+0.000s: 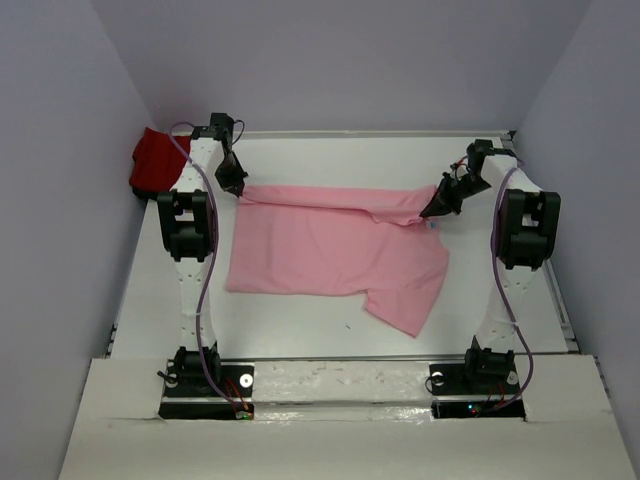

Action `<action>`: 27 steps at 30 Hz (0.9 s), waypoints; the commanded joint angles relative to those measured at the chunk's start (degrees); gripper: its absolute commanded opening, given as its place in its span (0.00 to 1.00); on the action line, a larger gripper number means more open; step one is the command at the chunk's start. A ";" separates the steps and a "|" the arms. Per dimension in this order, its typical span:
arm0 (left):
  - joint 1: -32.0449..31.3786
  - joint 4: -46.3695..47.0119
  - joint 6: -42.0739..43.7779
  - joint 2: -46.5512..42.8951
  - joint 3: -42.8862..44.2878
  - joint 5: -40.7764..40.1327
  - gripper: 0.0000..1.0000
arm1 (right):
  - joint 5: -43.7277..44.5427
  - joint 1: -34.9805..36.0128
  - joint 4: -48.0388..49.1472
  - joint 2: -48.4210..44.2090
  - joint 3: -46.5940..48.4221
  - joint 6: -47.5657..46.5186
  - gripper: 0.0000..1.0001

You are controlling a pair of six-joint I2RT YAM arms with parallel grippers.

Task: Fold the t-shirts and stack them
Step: Fold the flattened tshirt in 1/3 of the way

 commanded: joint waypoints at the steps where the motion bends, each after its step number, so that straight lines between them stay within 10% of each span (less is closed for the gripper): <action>1: 0.33 -0.32 1.77 -1.13 0.78 1.64 0.00 | 1.03 0.37 -1.97 0.75 1.94 -1.44 0.00; 27: 0.33 -0.85 1.94 -1.57 2.36 1.91 0.16 | 0.41 0.37 -2.85 2.33 3.08 -2.14 0.00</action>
